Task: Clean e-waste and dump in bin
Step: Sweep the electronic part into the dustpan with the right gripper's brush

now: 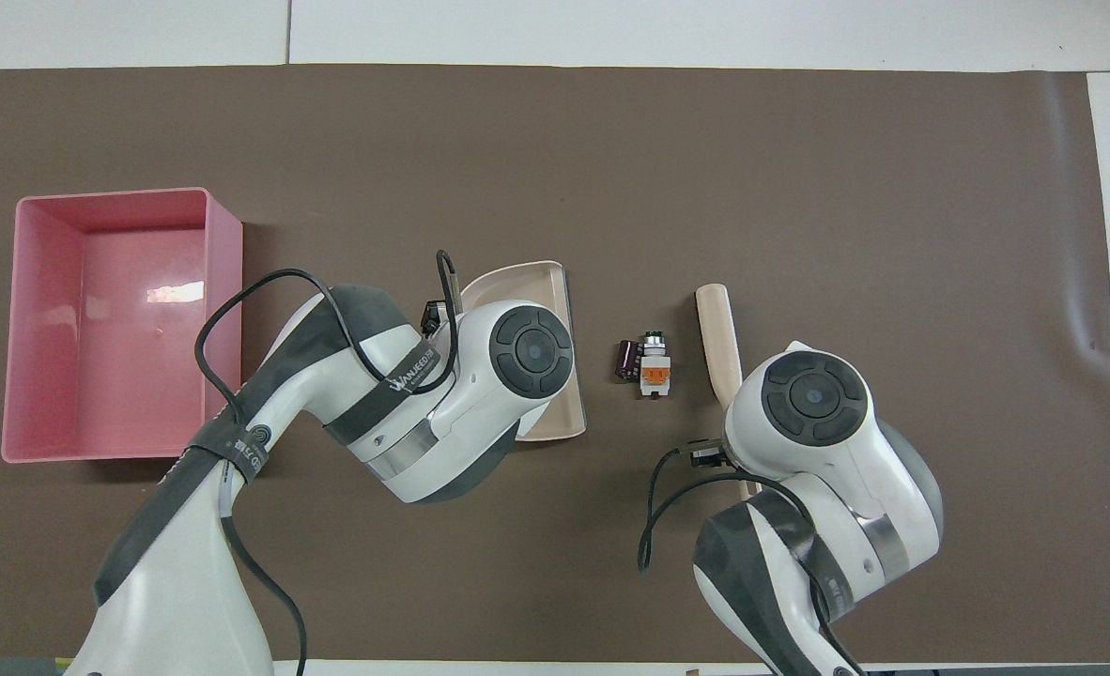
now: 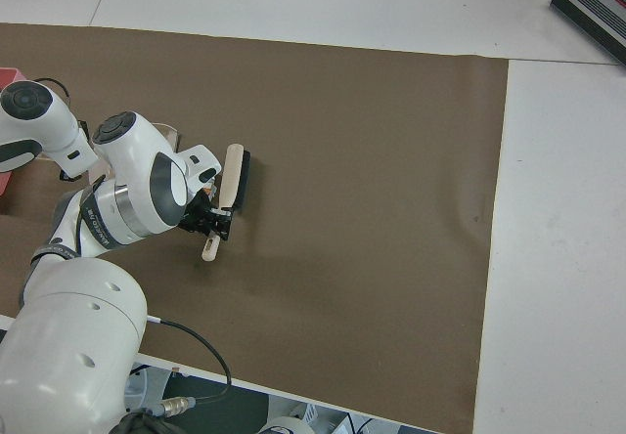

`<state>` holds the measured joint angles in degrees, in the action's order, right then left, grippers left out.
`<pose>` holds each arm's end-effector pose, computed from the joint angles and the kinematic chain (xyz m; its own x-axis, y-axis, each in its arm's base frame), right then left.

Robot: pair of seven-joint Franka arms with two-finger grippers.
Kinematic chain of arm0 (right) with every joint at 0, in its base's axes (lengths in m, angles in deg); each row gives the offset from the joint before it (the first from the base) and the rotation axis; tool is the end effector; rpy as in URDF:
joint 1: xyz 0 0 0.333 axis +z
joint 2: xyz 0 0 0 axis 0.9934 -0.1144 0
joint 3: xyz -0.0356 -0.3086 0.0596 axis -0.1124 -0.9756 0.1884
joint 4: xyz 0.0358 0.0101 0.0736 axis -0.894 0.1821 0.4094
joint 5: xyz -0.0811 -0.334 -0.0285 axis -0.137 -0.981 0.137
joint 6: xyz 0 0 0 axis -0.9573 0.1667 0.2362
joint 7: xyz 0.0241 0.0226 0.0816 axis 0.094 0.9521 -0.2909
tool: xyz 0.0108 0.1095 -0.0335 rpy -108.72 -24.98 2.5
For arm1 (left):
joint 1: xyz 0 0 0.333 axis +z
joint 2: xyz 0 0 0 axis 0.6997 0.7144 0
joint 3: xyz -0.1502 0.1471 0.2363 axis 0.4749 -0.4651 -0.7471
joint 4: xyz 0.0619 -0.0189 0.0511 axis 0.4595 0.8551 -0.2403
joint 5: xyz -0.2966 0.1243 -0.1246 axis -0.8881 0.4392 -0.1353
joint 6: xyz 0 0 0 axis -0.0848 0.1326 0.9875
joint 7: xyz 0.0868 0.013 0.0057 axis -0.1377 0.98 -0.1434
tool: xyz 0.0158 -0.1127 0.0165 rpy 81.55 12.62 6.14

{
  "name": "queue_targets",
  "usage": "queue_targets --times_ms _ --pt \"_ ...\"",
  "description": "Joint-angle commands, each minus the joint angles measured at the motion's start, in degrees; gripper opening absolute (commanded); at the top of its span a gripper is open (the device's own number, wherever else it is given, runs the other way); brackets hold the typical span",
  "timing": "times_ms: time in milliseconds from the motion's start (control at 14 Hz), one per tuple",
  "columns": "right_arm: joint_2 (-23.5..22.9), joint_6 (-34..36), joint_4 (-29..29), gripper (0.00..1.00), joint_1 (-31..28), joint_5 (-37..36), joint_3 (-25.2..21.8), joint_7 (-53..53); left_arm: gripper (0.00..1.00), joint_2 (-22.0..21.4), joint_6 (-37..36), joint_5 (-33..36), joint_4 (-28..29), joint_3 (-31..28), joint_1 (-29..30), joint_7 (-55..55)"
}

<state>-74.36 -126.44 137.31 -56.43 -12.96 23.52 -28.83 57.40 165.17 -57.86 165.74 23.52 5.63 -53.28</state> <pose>0.3873 0.1850 0.3761 0.9773 0.1016 -0.1860 0.1221 -0.9872 0.1025 0.4377 -0.3403 0.3740 0.0495 -0.9213 -0.3857 -0.9946 -0.0101 -0.1036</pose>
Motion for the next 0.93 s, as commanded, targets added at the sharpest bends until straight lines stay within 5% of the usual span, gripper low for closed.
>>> queue_targets --times_ms 0,429,857 --pt "0.41 -1.0 0.97 0.0 1.65 -0.3 0.15 -1.26 0.0 1.49 -2.06 0.88 -2.12 -0.31 -1.3 -1.46" --pt "0.33 -0.91 0.89 0.0 2.09 4.0 0.24 -6.35 0.0 1.75 -4.34 0.7 -2.3 -0.22 -2.1 -9.0" --pt "-5.56 -5.13 -3.06 0.0 8.24 16.11 0.24 -7.76 0.0 1.75 -5.31 0.35 -1.95 -0.22 -2.1 -9.9"
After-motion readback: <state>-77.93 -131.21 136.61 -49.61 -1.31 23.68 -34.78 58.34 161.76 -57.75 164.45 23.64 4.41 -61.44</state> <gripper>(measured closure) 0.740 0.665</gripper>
